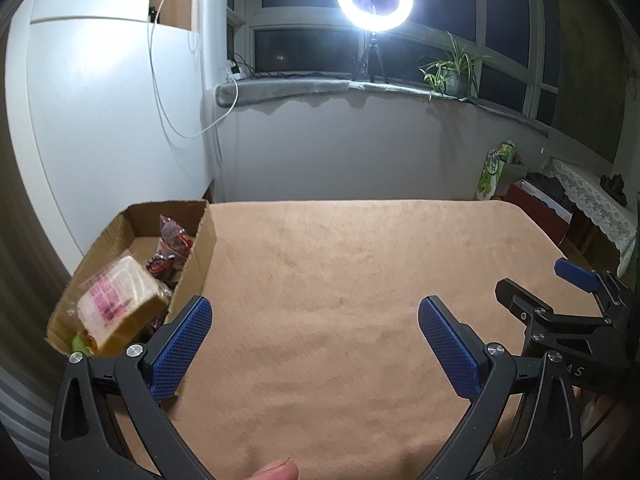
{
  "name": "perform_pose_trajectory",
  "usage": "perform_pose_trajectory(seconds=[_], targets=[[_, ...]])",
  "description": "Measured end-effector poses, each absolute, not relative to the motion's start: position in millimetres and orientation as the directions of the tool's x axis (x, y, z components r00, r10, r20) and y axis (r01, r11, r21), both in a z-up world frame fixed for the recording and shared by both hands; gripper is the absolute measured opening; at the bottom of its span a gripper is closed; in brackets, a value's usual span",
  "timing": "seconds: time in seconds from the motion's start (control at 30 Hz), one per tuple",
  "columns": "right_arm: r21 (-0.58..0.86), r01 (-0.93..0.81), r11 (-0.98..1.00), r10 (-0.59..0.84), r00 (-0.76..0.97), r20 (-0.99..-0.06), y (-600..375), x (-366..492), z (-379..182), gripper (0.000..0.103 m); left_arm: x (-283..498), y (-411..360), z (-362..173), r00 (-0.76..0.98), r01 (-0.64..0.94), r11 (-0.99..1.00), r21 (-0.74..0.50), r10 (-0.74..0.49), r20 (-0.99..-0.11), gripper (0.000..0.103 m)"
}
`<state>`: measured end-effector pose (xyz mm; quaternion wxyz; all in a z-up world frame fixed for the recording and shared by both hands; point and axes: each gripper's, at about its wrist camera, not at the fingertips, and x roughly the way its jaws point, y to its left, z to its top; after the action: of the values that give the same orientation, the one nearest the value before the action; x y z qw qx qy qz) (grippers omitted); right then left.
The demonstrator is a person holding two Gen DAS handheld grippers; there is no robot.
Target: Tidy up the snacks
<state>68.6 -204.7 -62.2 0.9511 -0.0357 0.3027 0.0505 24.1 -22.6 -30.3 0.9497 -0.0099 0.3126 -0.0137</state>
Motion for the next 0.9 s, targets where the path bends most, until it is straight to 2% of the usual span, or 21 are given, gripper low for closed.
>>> perform_pose_trajectory(seconds=[0.9], targets=[[-0.049,-0.123,0.991,0.073,0.814,-0.577,-203.6,69.2,-56.9,0.103,20.2,-20.6,-28.7,0.798,0.022,1.000,0.000,-0.018,-0.603,0.103]])
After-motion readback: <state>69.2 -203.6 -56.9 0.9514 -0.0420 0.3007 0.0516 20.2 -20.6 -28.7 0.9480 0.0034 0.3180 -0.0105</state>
